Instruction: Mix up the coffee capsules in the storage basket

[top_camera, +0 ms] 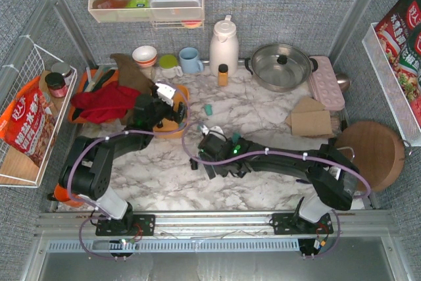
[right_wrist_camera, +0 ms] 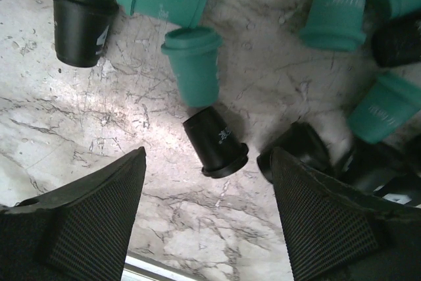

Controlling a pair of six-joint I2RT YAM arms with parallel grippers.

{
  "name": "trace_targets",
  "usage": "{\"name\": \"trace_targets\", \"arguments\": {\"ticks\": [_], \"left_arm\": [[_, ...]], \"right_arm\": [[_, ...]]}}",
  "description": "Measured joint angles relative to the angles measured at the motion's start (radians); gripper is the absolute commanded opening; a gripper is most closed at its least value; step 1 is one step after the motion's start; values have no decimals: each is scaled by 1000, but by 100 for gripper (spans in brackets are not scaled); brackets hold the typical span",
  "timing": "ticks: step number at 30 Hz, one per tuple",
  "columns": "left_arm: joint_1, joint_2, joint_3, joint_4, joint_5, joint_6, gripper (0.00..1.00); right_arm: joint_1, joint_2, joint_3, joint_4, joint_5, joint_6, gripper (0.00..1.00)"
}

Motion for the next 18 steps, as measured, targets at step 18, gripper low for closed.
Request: {"name": "trace_targets", "arguments": {"ticks": [18], "left_arm": [[-3, -143, -39, 92, 29, -77, 99]], "right_arm": [[27, 93, -69, 109, 128, 267, 69]]}}
